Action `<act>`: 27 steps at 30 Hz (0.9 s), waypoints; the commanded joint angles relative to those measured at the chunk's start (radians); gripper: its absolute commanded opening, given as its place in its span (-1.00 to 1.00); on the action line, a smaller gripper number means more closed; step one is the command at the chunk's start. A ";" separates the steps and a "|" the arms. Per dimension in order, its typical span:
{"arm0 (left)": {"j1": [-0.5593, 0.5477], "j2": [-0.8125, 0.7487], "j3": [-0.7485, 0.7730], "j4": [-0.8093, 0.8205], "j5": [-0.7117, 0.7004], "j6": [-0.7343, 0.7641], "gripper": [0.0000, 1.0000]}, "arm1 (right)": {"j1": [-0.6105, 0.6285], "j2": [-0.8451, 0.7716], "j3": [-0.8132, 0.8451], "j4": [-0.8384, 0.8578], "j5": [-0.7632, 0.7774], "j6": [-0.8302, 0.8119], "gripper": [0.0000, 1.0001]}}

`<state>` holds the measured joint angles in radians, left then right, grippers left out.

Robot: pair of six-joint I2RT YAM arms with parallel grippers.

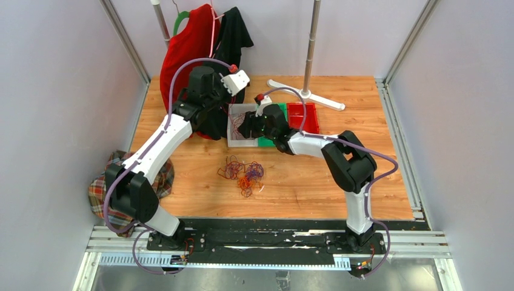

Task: Untangle the cables

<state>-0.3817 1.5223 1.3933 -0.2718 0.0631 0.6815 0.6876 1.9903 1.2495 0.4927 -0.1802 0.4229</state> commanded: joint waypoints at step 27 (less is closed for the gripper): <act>-0.050 0.253 0.004 0.167 -0.028 -0.022 -0.99 | -0.093 -0.453 -0.372 -0.058 0.225 0.048 0.11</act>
<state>-0.4141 1.7393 1.3952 -0.1963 0.0643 0.6441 0.6296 1.6138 0.9611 0.4694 -0.0715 0.4843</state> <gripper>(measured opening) 0.018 0.552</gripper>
